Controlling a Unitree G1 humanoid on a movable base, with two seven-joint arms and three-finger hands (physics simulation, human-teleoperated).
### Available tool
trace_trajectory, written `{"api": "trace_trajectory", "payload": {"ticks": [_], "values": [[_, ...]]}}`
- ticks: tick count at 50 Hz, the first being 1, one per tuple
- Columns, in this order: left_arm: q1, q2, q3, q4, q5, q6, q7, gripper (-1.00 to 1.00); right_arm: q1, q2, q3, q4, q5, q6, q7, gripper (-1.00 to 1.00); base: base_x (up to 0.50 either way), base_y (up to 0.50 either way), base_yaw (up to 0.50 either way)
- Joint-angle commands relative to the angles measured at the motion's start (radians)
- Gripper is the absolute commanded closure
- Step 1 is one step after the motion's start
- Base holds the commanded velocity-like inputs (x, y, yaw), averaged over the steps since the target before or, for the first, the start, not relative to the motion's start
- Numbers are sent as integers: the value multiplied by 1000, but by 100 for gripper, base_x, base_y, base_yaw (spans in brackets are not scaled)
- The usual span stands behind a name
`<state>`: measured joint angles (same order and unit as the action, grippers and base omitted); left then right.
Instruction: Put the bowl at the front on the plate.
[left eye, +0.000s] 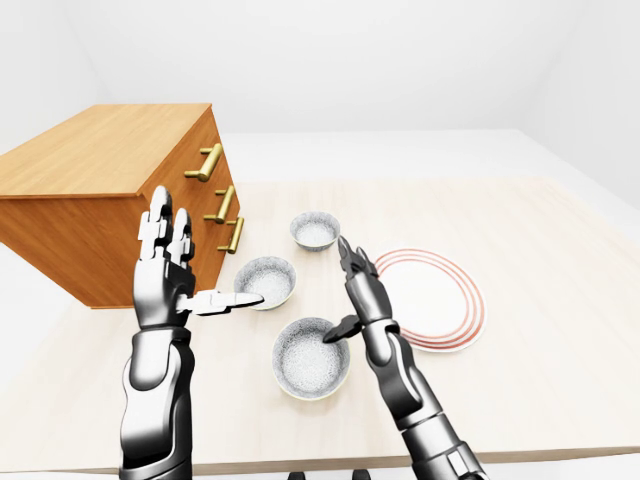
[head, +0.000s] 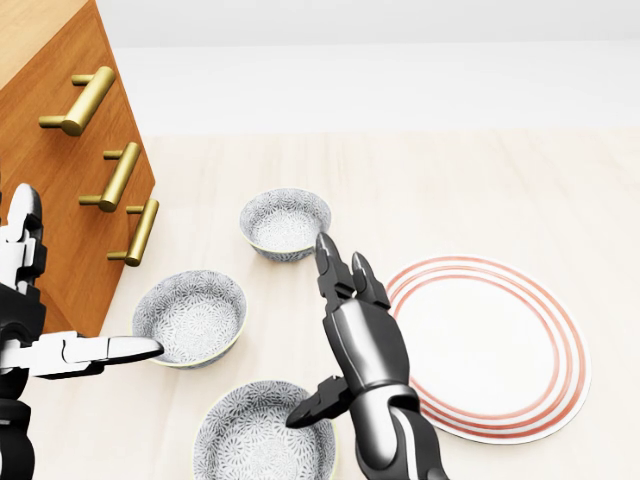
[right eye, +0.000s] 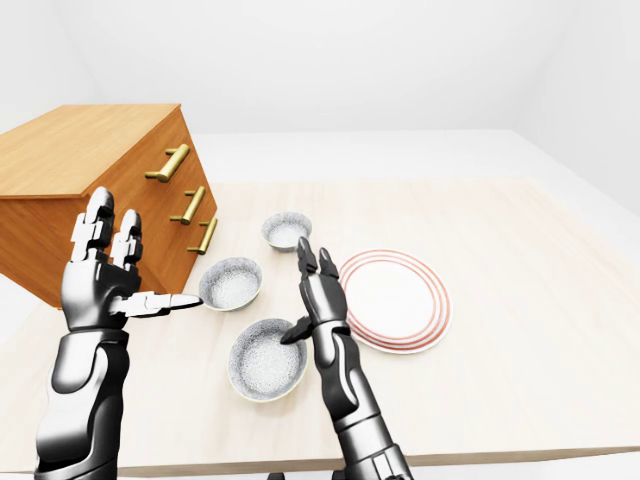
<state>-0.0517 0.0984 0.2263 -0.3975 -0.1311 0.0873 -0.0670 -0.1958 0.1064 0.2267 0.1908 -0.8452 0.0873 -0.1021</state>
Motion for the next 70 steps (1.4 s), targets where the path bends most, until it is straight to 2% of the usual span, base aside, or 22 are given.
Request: {"api": "trace_trajectory", "payload": {"ticks": [1, 41, 70], "values": [[0, 0, 1, 2, 0, 0, -1, -100, -23, 5, -7, 103, 13, 0, -47, -100, 0, 0, 0], [3, -4, -7, -4, 5, 0, -1, -100, -7, 33, 22, 153, 26, 0, -67, -100, 0, 0, 0], [3, -4, -7, 1, 2, 0, -3, -100, -47, 47, 11, 285, 62, 0, -103, -100, 0, 0, 0]]}}
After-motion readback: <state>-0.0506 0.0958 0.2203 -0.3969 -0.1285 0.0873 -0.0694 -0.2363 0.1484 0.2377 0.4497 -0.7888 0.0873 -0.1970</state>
